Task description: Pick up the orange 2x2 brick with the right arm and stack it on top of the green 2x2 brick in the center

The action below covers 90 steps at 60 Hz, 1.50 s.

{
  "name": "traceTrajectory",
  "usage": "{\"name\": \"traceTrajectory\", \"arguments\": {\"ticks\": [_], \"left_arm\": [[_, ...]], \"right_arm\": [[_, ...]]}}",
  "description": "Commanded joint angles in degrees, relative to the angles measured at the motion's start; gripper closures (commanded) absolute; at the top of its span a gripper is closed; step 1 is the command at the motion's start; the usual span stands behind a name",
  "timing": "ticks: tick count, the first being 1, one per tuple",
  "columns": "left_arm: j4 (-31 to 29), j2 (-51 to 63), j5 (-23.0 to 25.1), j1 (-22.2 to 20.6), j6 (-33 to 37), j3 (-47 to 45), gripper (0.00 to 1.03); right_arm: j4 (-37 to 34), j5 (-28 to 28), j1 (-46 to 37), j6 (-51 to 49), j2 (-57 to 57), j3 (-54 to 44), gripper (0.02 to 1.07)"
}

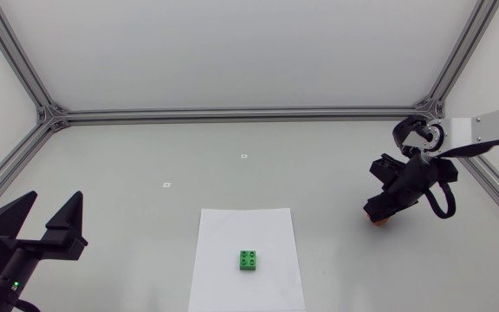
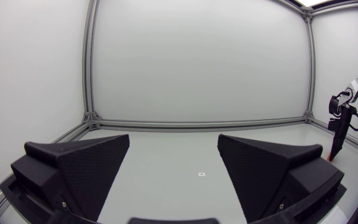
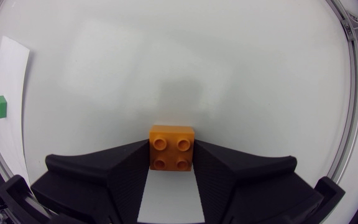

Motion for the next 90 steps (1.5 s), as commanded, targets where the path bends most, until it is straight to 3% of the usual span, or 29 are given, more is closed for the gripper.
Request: {"name": "traceTrajectory", "arguments": {"ticks": [1, 13, 16, 31, 59, 74, 90], "left_arm": [[-0.6, -0.2, 0.2, 0.0, 0.3, -2.3, 0.04], [-0.6, -0.2, 0.2, 0.0, 0.3, -2.3, 0.04], [-0.6, -0.2, 0.2, 0.0, 0.3, -2.3, 0.04], [-0.6, -0.2, 0.2, 0.0, 0.3, -2.3, 0.04], [-0.6, -0.2, 0.2, 0.0, 0.3, -2.3, 0.04], [-0.6, -0.2, 0.2, 0.0, 0.3, -2.3, 0.04], [-0.6, -0.2, 0.2, 0.0, 0.3, -2.3, 0.04]], "right_arm": [[0.3, -0.6, -0.5, 0.9, 1.0, 0.4, 0.7], [0.8, -0.4, -0.2, 1.2, -1.7, -0.7, 0.77], [1.2, -1.6, -0.1, 1.3, -3.2, -0.9, 0.87], [-2.5, -0.6, 5.3, -0.5, -12.0, -2.9, 0.87], [-4.9, 2.1, 33.6, 0.4, -25.2, -7.9, 0.89], [-5.9, 3.8, 47.5, 1.3, -25.2, -7.8, 0.89], [-5.5, 3.9, 54.8, 0.8, -18.0, -4.4, 0.89]]}}
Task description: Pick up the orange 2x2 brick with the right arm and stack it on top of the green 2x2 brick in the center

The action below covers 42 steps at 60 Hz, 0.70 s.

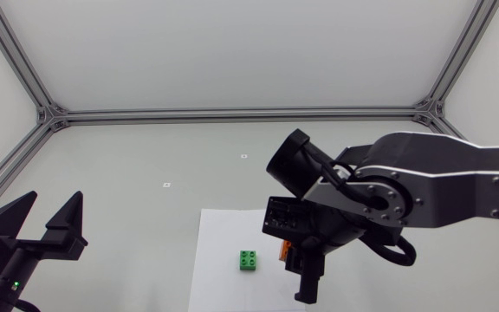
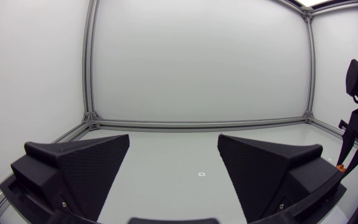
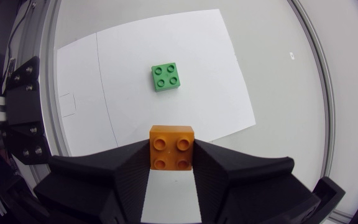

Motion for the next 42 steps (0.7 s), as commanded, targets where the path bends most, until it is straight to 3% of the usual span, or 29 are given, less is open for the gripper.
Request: {"name": "traceTrajectory", "arguments": {"ticks": [1, 42], "left_arm": [[-0.6, -0.2, 0.2, 0.0, 0.3, -2.3, 0.04], [-0.6, -0.2, 0.2, 0.0, 0.3, -2.3, 0.04]], "right_arm": [[-0.4, 0.4, 1.7, 0.4, 4.1, 2.2, 0.89], [0.5, -0.5, 3.8, -6.5, 20.2, 14.3, 0.9]]}}
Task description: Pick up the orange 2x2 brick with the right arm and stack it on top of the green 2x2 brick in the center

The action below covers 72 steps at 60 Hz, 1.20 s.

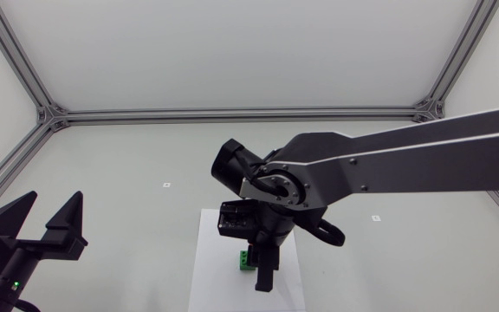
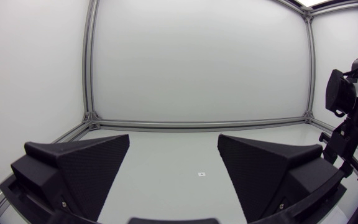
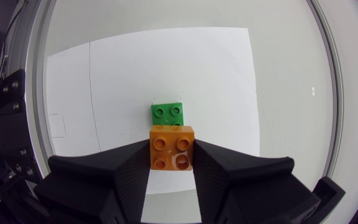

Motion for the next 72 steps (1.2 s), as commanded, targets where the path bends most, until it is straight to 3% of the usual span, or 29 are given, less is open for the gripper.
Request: {"name": "traceTrajectory", "arguments": {"ticks": [1, 72], "left_arm": [[-0.6, -0.2, 0.2, 0.0, 0.3, -2.3, 0.04], [-0.6, -0.2, 0.2, 0.0, 0.3, -2.3, 0.04]], "right_arm": [[0.2, -0.4, 0.5, -2.0, 2.8, 1.9, 0.9], [0.9, -1.8, 1.3, -6.1, 7.5, 2.5, 0.9]]}}
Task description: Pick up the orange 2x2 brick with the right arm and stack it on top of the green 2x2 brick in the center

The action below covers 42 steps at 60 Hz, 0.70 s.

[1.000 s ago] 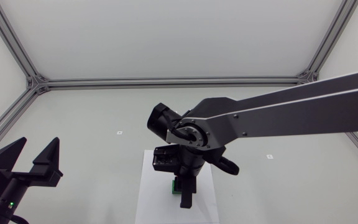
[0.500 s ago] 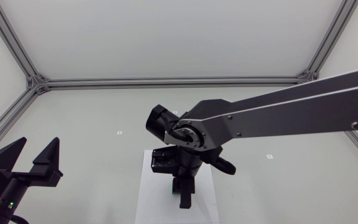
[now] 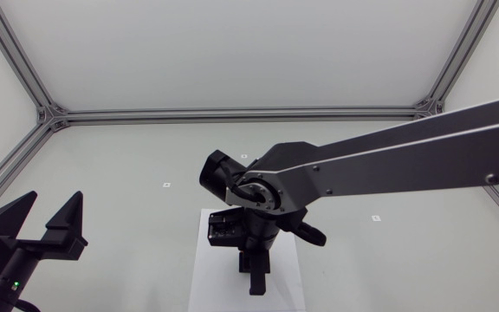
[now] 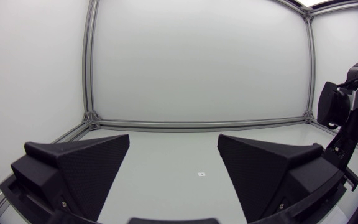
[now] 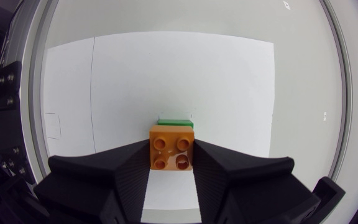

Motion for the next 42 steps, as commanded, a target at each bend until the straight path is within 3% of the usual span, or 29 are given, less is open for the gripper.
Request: {"name": "traceTrajectory", "arguments": {"ticks": [1, 42], "left_arm": [[-0.6, -0.2, 0.2, 0.0, 0.3, -2.3, 0.04], [-0.6, -0.2, 0.2, 0.0, 0.4, -2.3, 0.04]], "right_arm": [[0.0, -0.1, 0.2, -1.1, 1.8, -0.1, 0.9], [-0.2, 1.1, 1.0, -1.9, 2.9, -0.4, 0.9]]}}
